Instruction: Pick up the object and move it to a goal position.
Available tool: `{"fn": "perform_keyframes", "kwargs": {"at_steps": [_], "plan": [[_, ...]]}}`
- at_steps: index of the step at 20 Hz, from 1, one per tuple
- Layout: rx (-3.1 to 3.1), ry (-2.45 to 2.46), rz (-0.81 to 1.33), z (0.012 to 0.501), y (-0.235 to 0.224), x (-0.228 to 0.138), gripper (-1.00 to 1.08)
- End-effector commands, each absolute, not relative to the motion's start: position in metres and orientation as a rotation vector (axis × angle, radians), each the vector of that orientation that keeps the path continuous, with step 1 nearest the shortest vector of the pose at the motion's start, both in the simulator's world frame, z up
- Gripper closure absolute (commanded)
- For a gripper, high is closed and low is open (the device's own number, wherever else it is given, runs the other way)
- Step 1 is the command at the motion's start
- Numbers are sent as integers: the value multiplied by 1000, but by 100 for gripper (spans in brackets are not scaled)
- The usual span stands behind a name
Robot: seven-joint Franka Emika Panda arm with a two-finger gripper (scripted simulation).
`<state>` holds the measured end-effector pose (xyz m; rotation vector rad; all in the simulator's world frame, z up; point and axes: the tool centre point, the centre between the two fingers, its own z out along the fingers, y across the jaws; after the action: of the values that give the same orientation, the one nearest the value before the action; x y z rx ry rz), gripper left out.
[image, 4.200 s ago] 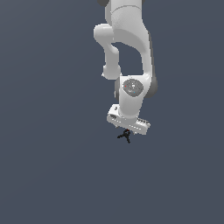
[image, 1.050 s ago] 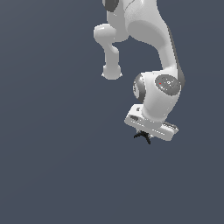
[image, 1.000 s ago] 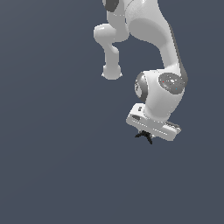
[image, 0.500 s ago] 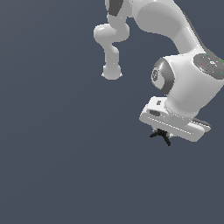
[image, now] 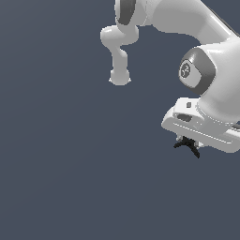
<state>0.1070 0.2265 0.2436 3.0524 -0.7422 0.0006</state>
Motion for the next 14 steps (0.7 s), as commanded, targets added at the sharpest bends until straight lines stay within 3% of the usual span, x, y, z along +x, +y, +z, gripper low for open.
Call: {"fn": "perform_keyframes", "kwargs": {"at_steps": [1, 14], "plan": [[3052, -743, 0, 252, 232, 111, 108], [3053, -742, 0, 271, 245, 123, 108]]}}
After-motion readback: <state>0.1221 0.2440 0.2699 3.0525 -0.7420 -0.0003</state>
